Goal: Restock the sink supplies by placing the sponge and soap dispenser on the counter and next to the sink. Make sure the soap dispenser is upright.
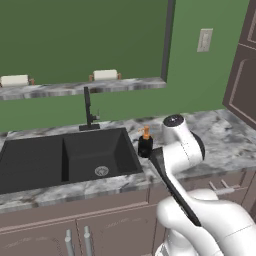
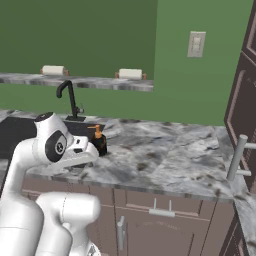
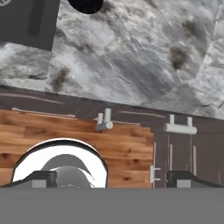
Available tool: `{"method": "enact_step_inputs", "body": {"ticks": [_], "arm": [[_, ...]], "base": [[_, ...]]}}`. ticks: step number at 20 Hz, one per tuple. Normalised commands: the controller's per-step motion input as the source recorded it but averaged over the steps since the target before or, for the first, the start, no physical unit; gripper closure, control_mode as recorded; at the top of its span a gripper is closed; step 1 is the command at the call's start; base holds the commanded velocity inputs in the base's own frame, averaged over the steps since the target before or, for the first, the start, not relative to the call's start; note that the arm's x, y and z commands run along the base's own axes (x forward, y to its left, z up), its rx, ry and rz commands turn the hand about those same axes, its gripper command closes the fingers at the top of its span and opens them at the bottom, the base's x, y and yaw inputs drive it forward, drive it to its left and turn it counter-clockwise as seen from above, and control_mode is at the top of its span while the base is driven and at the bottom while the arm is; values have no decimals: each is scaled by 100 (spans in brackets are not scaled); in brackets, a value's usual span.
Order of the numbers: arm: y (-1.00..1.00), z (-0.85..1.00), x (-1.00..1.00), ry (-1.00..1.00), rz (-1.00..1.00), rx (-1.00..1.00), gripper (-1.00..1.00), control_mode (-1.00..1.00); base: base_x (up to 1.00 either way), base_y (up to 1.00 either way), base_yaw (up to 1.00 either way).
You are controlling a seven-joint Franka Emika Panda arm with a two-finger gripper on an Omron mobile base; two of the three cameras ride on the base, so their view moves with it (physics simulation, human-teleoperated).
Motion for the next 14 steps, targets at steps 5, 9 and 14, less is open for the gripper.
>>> {"method": "enact_step_inputs", "body": {"ticks": [5,9,14], "arm": [[15,-1,-8,-4,-6,-2,-100,100],[0,0,0,0,0,0,-100,100],[0,0,0,0,0,0,-100,100]], "base": [[-6,6,-6],[-37,34,-49],[-39,15,-68]]}}
